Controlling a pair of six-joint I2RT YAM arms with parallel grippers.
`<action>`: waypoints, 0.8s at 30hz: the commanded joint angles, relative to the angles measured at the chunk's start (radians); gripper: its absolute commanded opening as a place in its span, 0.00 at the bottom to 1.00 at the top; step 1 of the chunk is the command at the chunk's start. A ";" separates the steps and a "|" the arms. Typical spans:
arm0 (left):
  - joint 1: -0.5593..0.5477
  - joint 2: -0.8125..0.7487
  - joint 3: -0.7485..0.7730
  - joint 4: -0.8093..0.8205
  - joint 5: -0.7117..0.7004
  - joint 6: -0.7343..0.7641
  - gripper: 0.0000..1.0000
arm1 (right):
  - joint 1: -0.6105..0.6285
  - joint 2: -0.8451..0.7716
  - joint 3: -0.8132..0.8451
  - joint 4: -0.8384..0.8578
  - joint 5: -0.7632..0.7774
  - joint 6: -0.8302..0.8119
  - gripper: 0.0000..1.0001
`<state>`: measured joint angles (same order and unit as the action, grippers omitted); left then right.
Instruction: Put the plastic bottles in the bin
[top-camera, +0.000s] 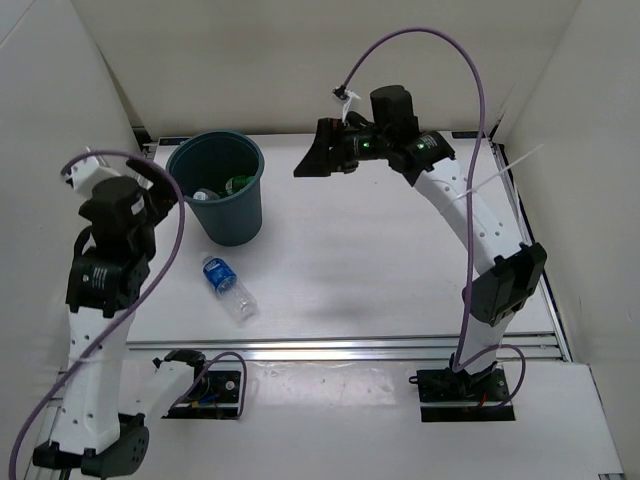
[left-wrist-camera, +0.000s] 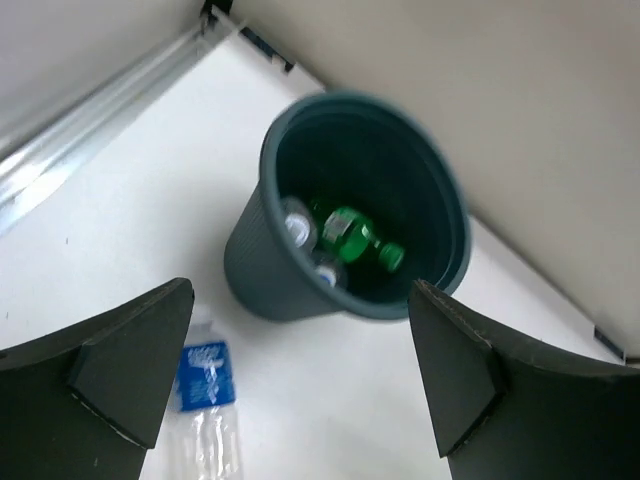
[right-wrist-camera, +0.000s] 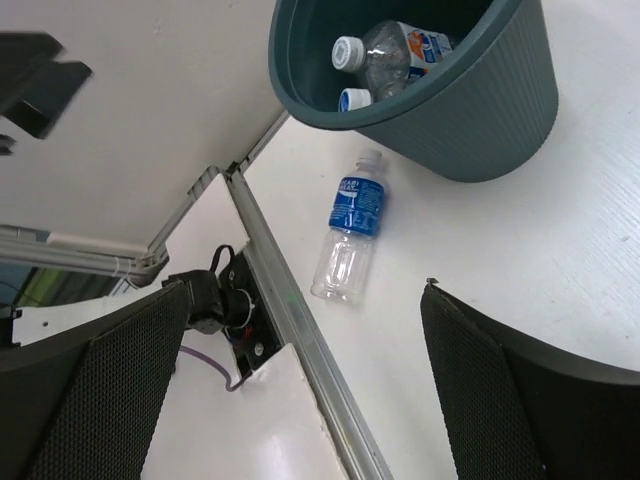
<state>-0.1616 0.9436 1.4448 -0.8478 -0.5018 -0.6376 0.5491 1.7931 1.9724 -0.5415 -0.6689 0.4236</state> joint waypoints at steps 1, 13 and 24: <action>0.000 -0.012 -0.135 -0.016 0.073 -0.023 1.00 | -0.006 0.008 0.019 -0.005 0.020 -0.046 1.00; 0.000 -0.025 -0.521 -0.005 0.473 -0.349 1.00 | -0.026 -0.057 -0.066 -0.014 0.042 -0.055 1.00; -0.009 0.006 -0.758 0.067 0.516 -0.373 1.00 | -0.046 -0.104 -0.119 -0.032 0.051 -0.065 1.00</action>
<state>-0.1661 0.9417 0.7212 -0.8135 -0.0116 -0.9970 0.5098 1.7588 1.8507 -0.5835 -0.6205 0.3847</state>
